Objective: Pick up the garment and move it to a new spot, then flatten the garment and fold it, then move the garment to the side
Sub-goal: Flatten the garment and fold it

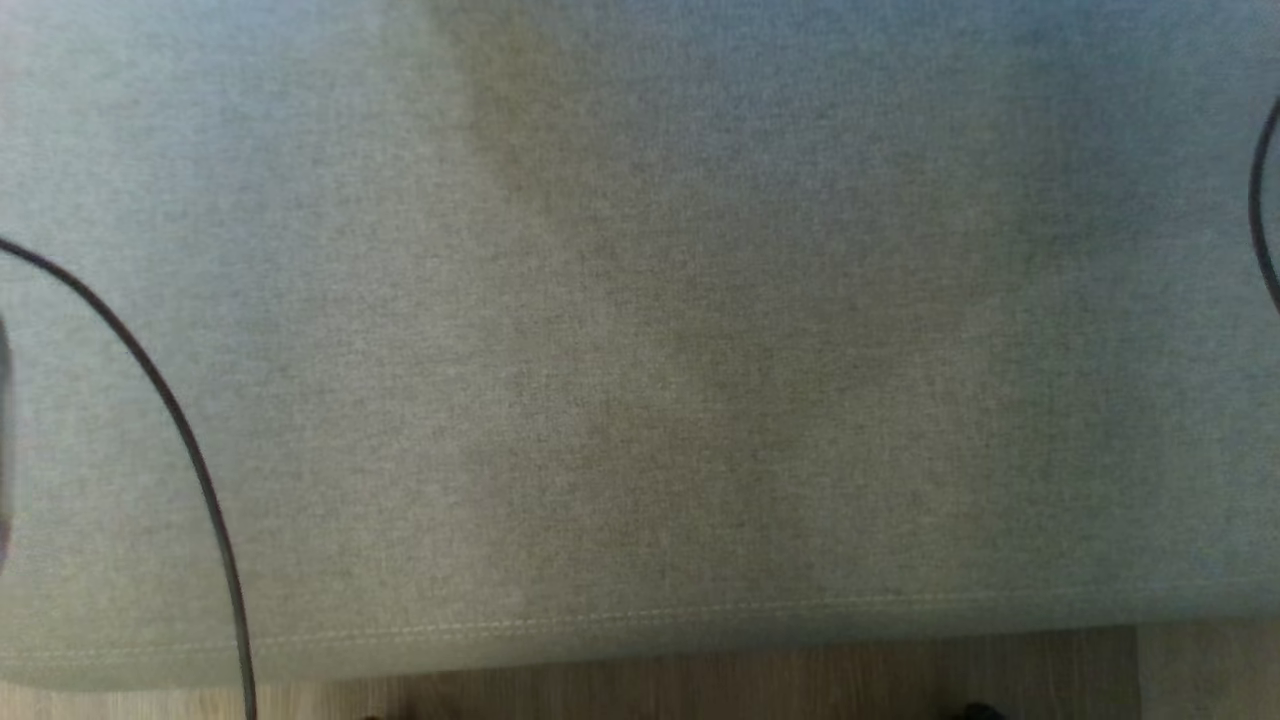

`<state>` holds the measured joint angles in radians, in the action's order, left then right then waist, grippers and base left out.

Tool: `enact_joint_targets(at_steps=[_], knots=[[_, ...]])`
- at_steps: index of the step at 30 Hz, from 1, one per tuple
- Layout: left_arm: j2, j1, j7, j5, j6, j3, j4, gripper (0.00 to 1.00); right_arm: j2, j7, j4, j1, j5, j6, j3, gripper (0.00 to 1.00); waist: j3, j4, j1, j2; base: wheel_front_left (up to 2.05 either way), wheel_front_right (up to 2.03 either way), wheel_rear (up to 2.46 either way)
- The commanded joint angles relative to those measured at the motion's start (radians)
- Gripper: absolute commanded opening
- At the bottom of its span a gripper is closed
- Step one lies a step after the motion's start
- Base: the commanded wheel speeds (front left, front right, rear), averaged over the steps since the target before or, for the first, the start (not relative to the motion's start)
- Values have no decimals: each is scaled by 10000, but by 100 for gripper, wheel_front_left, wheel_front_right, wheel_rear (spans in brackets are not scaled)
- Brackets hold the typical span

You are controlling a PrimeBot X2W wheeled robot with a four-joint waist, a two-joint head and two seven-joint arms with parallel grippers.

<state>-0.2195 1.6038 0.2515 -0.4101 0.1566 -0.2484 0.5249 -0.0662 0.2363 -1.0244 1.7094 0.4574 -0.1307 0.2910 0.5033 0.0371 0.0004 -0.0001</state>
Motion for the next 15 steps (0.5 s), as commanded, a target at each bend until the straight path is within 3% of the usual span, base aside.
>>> enact_joint_targets(at_steps=[1, 9, 12, 15], knots=[[-376, 530, 61, 165, -157, 46, -84, 0, 160, 154, 307, 607, 152, 0, -134, 0, 172, -26, -4, 1, 0, 0, 0], [-44, -859, 99, 411, -906, -276, 491, 0, 160, 234, -243, -1012, 781, 0, -611, 0, 377, 132, -4, 1, 0, 0, 0], [292, -2309, 100, 300, -1391, -506, 643, 0, 160, -928, -741, -2056, 2210, 0, -725, 0, 181, 388, -4, 1, 0, 0, 0], [357, -3868, 101, 223, -1872, -728, 712, 0, -124, -1566, -895, -3446, 2434, 0, -1110, 0, -145, 480, -4, 1, 0, 0, 0]])
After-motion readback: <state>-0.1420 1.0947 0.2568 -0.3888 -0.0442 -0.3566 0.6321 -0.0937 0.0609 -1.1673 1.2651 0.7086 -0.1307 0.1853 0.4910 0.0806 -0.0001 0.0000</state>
